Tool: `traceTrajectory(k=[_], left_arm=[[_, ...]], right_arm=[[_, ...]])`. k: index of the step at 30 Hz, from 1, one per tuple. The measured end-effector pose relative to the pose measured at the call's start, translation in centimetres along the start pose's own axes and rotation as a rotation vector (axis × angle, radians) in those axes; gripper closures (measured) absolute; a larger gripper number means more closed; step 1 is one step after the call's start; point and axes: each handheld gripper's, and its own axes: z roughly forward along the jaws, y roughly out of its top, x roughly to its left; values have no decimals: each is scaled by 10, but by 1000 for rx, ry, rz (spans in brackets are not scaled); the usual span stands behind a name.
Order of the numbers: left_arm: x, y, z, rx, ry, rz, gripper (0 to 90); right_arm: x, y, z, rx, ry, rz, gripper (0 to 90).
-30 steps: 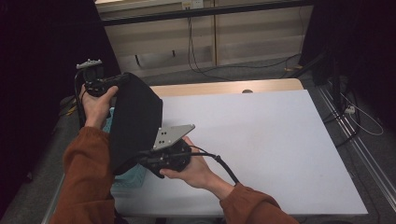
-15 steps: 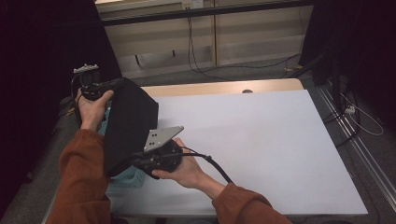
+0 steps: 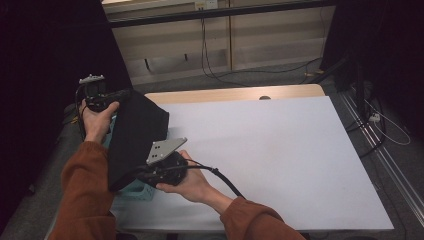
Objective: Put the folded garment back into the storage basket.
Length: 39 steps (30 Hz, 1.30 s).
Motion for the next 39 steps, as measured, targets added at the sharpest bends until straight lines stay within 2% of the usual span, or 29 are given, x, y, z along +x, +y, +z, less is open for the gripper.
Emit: traceTrajectory(k=[5, 15, 23, 33, 39], left_arm=[[2, -2, 2, 5, -5, 12, 823], [13, -9, 3, 25, 15, -1, 823], [17, -13, 1, 37, 31, 28, 823], [30, -24, 6, 75, 55, 16, 823], [31, -29, 7, 82, 62, 21, 822]], right_arm=[[0, -2, 6, 13, 2, 0, 820], [0, -5, 22, 29, 7, 5, 820], [2, -4, 39, 50, 19, 4, 820], [2, -8, 57, 85, 24, 14, 820], [3, -10, 63, 103, 17, 11, 819]])
